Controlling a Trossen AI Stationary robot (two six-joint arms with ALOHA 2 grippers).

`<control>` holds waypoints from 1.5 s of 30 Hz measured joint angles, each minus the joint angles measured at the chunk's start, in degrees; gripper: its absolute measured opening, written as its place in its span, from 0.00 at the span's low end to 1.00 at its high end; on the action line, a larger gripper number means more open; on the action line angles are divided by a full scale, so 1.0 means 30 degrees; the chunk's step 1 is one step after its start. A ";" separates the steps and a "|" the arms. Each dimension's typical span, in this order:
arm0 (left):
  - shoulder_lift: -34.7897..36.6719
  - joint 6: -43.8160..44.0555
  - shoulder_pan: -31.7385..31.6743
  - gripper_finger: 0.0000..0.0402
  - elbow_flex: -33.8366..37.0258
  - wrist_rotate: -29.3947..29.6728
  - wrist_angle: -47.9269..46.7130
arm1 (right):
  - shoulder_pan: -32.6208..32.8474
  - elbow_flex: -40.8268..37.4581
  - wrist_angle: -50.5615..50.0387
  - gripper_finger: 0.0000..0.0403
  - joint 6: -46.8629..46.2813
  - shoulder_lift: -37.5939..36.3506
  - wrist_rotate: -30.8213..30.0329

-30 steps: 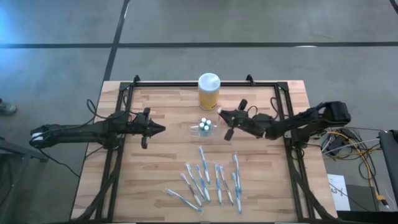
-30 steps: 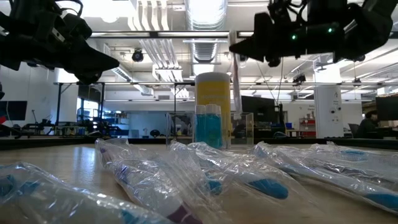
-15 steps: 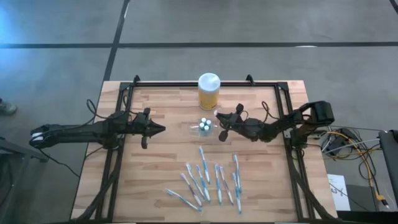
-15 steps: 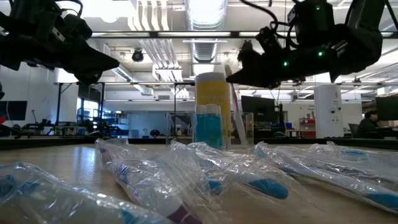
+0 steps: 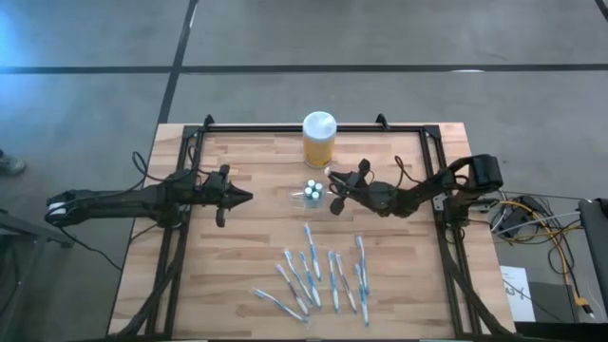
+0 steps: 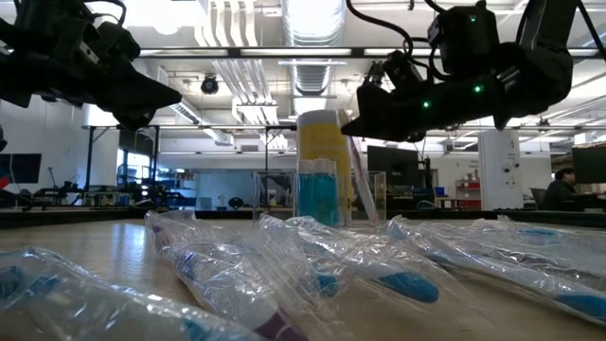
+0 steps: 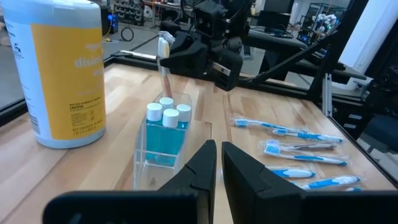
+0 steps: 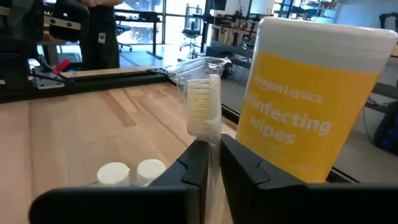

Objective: Pick & Place toothbrushing station
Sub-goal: Put the orange toothbrush into the transparent organizer, then put the blue toothbrush into the transparent organizer

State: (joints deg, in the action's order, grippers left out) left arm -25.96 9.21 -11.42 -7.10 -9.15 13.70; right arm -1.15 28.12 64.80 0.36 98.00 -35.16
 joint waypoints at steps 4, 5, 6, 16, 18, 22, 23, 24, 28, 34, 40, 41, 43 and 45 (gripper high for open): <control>-0.0003 0.0092 0.0000 0.07 0.0025 0.0000 -0.0015 | 0.0000 0.0102 -0.0022 0.20 0.0007 -0.0095 0.0007; 0.0000 0.0095 -0.0007 0.07 0.0025 0.0000 -0.0015 | 0.0000 0.0120 -0.0030 0.22 0.0007 -0.0096 0.0007; 0.0000 0.0095 -0.0002 0.07 0.0025 0.0000 -0.0008 | 0.0000 0.0124 -0.0030 0.24 0.0005 -0.0128 0.0007; 0.0000 0.0299 0.0000 0.07 0.0025 -0.0020 -0.0006 | 0.0007 -0.0007 -0.0957 0.36 0.0065 -0.1714 0.0007; 0.0000 0.0299 0.0000 0.07 0.0030 -0.0082 -0.0008 | 0.0021 -0.0014 -0.1790 0.36 0.0007 -0.2354 0.0007; 0.0000 0.0299 0.0000 0.07 0.0062 -0.0102 -0.0008 | 0.0385 -0.0014 -0.3732 0.34 -0.1078 -0.4210 0.0120; 0.0000 0.0299 0.0000 0.07 0.0062 -0.0102 -0.0008 | 0.0573 -0.0014 -0.4371 0.34 -0.1322 -0.4817 0.0244; 0.0000 0.0299 0.0000 0.07 0.0062 -0.0102 -0.0008 | 0.0837 -0.0014 -0.5170 0.33 -0.1500 -0.5501 0.0308; 0.0004 0.0242 0.0000 0.07 0.0117 -0.0102 0.0014 | 0.2319 -0.0014 -0.8841 0.31 -0.1603 -0.8383 0.0328; 0.0002 0.0054 0.0000 0.07 0.0162 -0.0102 0.0006 | 0.5523 -0.0237 -1.1495 0.27 -0.0254 -1.2919 0.0211; 0.0000 -0.0202 0.0000 0.07 0.0171 -0.0095 0.0006 | 0.7521 -0.1867 -1.1489 0.24 0.1522 -1.7421 -0.0429; 0.0001 -0.0189 0.0000 0.07 0.0180 -0.0095 0.0014 | 0.7663 -0.2295 -1.1497 0.23 0.1516 -1.8133 -0.0432; 0.0001 -0.0182 0.0000 0.07 0.0207 -0.0096 0.0006 | 0.7886 -0.3322 -1.1511 0.22 0.1505 -1.9549 -0.0342; 0.0001 -0.0182 0.0000 0.07 0.0220 -0.0097 0.0009 | 0.7962 -0.4463 -1.1507 0.22 0.1093 -2.0841 -0.0291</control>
State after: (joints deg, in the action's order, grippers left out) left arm -25.95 8.67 -11.42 -6.44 -9.44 13.72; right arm 22.74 14.73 30.28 3.64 35.47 -36.03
